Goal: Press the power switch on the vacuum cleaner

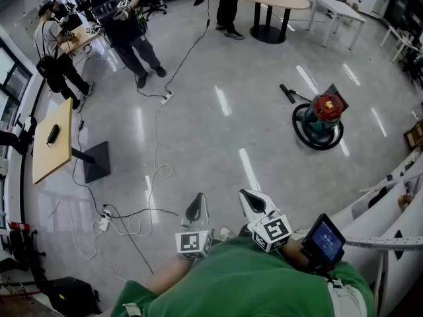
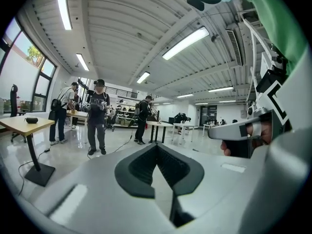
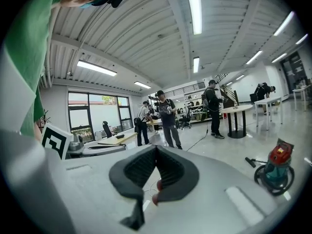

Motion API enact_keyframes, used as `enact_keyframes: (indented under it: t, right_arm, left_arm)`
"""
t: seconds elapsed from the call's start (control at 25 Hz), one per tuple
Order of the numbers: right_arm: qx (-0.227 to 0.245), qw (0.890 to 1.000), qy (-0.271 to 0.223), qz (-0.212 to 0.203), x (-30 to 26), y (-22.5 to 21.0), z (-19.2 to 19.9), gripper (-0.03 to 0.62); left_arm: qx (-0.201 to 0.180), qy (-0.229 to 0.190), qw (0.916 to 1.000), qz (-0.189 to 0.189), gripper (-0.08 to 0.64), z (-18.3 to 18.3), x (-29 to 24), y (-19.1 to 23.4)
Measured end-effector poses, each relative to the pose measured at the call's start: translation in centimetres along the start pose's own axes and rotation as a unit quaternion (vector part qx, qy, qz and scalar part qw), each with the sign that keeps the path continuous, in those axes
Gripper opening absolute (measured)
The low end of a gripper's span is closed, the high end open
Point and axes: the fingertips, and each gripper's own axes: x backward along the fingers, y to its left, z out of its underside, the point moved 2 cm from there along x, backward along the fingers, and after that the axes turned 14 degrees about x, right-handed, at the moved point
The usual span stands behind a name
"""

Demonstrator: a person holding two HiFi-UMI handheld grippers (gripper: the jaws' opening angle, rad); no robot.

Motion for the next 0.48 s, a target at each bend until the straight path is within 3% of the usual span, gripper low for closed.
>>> enact_keyframes:
  t: [0.28, 0.48]
  right_arm:
    - [0.002, 1.000, 0.004, -0.009, -3.4, 0.8, -0.8, 0.002]
    - [0.000, 1.000, 0.004, -0.018, -6.7, -0.6, -0.6, 0.002]
  left_arm:
    - [0.010, 0.006, 0.9998, -0.016, 0.008, -0.2, 0.0, 3.3]
    - [0.010, 0.003, 0.9997, -0.024, 0.008, -1.0, -2.9, 4.8]
